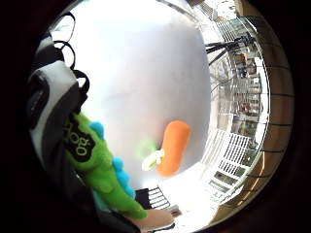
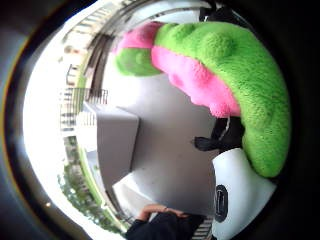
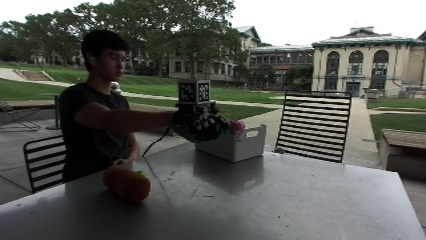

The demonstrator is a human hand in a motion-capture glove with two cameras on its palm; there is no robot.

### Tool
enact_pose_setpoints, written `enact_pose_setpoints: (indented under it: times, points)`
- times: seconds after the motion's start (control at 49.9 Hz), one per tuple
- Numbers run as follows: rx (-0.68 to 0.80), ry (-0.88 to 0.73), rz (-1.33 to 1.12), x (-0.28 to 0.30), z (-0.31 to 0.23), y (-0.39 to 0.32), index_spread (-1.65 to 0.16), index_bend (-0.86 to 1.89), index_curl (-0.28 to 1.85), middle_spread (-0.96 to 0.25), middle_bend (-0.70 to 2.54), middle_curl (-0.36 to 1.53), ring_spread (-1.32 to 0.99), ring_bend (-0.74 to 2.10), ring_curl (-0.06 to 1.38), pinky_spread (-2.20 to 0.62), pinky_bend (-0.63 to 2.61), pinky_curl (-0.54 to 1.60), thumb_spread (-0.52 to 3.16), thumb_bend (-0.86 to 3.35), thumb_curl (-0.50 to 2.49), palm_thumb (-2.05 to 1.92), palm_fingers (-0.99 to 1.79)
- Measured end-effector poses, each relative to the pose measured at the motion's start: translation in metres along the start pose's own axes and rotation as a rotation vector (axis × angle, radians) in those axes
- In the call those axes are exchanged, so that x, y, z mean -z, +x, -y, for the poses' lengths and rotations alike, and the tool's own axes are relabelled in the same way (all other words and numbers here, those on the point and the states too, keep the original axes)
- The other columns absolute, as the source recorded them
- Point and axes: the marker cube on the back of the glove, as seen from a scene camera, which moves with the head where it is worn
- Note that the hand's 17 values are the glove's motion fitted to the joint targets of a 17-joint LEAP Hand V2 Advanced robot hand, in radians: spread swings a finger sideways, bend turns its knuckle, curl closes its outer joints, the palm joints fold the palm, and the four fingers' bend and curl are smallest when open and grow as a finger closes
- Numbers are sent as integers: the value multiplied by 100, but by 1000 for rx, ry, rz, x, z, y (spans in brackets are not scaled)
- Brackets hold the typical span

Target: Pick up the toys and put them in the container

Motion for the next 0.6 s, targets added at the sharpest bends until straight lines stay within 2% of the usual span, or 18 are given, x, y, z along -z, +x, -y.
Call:
enact_pose_setpoints:
  times: [0.16,0.321,0.361,0.421,0.441,0.461,0.541,0.602]
  points:
    - [15,95,78,74,2,-16,-35,9,2,-38,78,55,-45,112,44,-45,112,42,80,25,67,62,83]
    - [120,170,76,117,-30,-111,-36,10,0,-41,76,56,-47,113,45,-44,115,43,71,21,72,62,80]
    - [211,175,91,120,-39,-132,-36,10,0,-41,76,56,-47,113,45,-44,115,43,70,20,73,63,80]
    - [561,180,109,121,-63,-165,-36,10,-1,-42,76,57,-47,113,45,-44,116,42,68,19,75,63,79]
    - [640,180,113,121,-70,-177,-36,10,-1,-42,75,57,-47,113,46,-44,116,43,67,18,76,63,79]
    - [659,179,117,121,-75,-191,-36,10,-1,-42,75,57,-47,113,46,-44,117,43,67,18,76,63,79]
    - [499,181,94,118,-80,-237,-36,10,-1,-43,75,58,-48,113,46,-44,117,43,66,16,78,63,79]
    - [440,178,75,113,-66,-231,-36,10,-1,-44,74,58,-48,113,46,-44,118,42,65,15,80,64,78]
